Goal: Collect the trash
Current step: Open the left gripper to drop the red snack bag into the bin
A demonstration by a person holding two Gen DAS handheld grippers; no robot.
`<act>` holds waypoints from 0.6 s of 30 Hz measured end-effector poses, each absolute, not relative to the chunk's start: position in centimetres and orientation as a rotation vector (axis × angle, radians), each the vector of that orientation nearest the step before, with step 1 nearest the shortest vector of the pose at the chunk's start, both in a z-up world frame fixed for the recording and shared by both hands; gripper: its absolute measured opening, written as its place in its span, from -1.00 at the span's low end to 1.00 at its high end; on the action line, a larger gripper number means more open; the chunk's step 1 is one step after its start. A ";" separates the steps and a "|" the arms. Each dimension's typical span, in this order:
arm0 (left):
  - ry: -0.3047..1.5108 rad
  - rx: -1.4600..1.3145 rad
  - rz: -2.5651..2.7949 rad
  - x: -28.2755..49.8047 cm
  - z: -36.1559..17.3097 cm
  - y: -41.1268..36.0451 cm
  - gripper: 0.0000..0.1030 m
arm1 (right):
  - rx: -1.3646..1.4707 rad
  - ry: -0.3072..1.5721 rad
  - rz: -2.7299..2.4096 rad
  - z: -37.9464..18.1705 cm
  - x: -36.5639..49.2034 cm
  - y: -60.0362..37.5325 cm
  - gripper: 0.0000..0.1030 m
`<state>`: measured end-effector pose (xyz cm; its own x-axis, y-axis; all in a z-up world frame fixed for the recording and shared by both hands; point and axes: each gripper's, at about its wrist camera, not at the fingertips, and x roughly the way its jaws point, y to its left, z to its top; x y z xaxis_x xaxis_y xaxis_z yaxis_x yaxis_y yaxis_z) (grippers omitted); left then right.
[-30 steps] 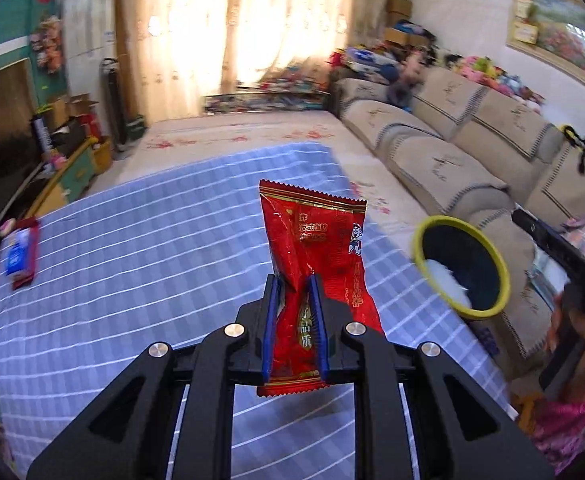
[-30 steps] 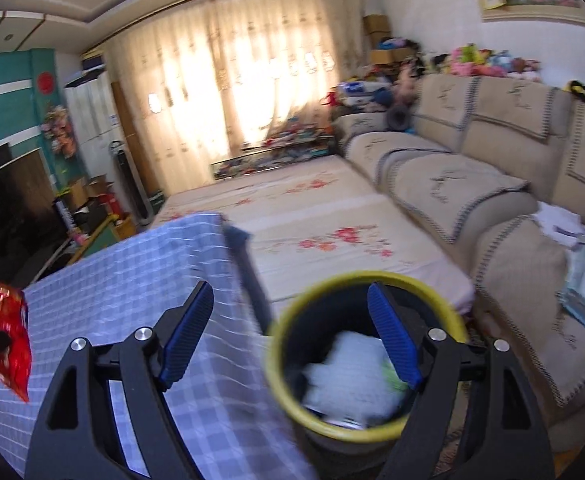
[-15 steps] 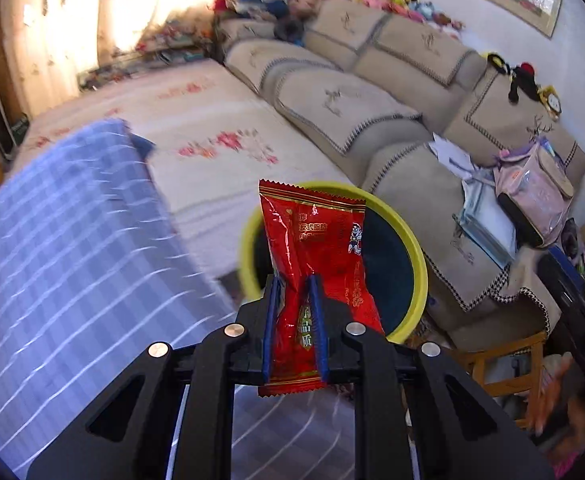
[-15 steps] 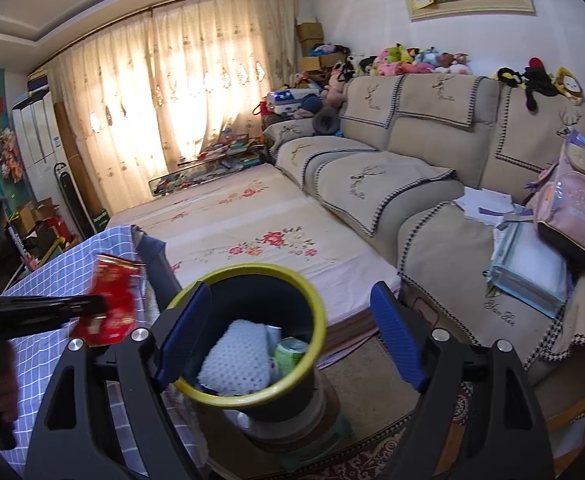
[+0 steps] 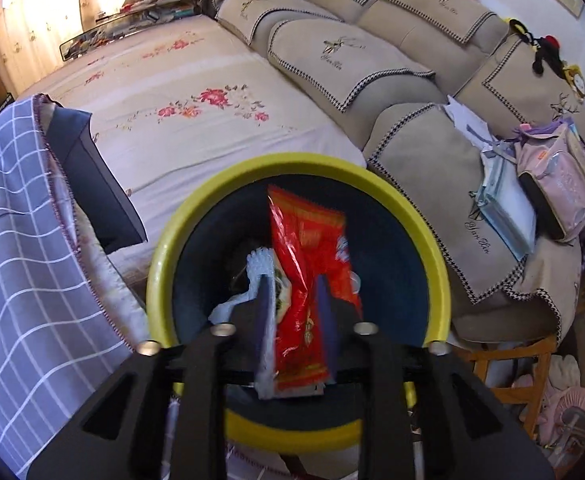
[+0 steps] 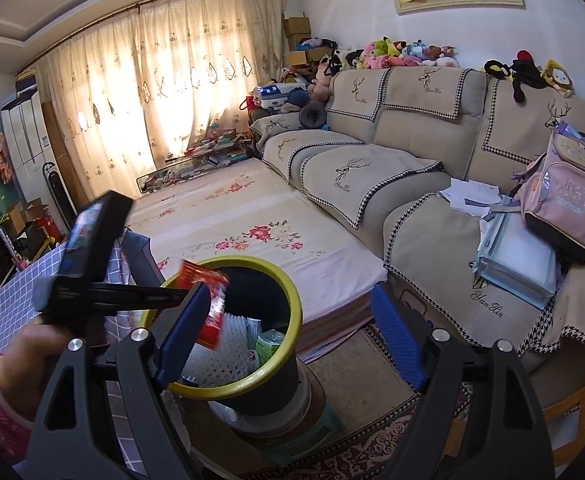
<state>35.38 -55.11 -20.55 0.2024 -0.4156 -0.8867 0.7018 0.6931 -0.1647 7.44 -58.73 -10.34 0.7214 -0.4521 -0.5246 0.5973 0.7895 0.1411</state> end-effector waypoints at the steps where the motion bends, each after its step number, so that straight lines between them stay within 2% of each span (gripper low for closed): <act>1: 1.116 0.308 -0.788 35.4 -20.8 -55.4 -0.08 | 0.311 0.490 -0.591 -10.2 7.4 -58.6 0.51; 3: 1.107 0.308 -0.761 35.7 -21.0 -55.3 0.20 | 0.308 0.485 -0.591 -9.9 7.3 -58.4 0.51; 9: 1.075 0.248 -0.753 35.3 -19.3 -51.6 0.39 | 0.281 0.461 -0.581 -8.7 6.9 -57.1 0.56; 13: 0.921 0.208 -0.740 32.6 -14.9 -45.0 0.74 | 0.272 0.467 -0.548 -8.3 7.2 -56.3 0.60; 16: 0.811 0.158 -0.712 30.3 -11.7 -38.5 0.91 | 0.256 0.488 -0.503 -8.3 7.9 -55.0 0.64; 18: 0.752 0.125 -0.665 28.4 -9.9 -33.2 0.91 | 0.249 0.499 -0.460 -8.4 8.5 -53.8 0.65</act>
